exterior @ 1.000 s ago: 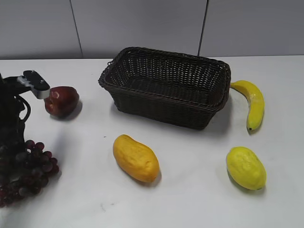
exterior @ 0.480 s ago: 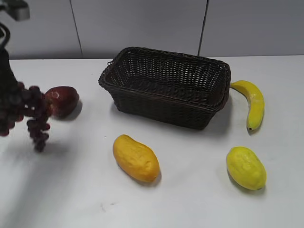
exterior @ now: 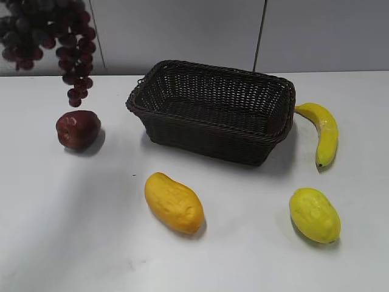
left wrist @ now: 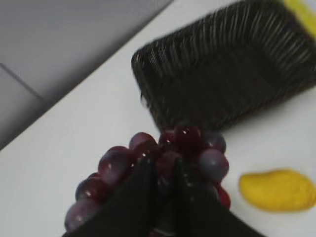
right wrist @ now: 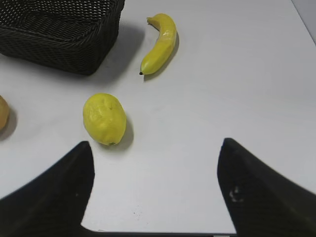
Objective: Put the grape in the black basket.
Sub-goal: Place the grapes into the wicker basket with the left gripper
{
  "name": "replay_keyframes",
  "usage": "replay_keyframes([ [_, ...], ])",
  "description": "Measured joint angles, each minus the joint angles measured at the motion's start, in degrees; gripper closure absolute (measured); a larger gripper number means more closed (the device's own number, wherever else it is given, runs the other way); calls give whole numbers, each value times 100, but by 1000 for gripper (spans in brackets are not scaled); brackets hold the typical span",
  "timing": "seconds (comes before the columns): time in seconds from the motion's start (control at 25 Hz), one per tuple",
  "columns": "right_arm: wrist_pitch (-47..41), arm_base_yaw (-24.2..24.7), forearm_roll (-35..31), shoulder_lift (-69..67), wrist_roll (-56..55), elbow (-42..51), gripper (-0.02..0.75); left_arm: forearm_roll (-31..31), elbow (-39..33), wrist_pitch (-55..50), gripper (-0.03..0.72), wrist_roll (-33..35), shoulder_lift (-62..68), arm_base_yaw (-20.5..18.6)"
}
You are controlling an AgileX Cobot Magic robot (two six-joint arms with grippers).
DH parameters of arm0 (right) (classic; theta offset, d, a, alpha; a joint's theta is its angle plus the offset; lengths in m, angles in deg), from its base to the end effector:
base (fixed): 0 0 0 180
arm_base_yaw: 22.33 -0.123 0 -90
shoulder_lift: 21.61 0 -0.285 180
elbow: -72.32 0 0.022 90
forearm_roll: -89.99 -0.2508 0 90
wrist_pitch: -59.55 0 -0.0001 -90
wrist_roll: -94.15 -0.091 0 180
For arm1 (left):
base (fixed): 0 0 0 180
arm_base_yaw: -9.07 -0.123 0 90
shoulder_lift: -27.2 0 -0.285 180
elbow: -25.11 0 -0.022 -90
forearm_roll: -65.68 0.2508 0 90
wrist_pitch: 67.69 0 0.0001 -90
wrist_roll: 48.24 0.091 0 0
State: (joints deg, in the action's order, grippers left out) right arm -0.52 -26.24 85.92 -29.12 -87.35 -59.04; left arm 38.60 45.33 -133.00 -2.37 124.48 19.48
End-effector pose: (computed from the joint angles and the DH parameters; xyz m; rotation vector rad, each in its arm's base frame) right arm -0.0054 0.0052 0.2781 -0.0456 2.0289 0.1444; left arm 0.3168 -0.0965 0.4200 1.0595 2.1114 -0.3242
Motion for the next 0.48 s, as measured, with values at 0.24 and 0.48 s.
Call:
replay_keyframes([
  [0.24,0,0,0,0,0,0,148,-1236,12,1314,610,0,71,275],
  [0.48,0,0,0,0,0,0,148,-1318,37,2303,610,0,533,1044],
])
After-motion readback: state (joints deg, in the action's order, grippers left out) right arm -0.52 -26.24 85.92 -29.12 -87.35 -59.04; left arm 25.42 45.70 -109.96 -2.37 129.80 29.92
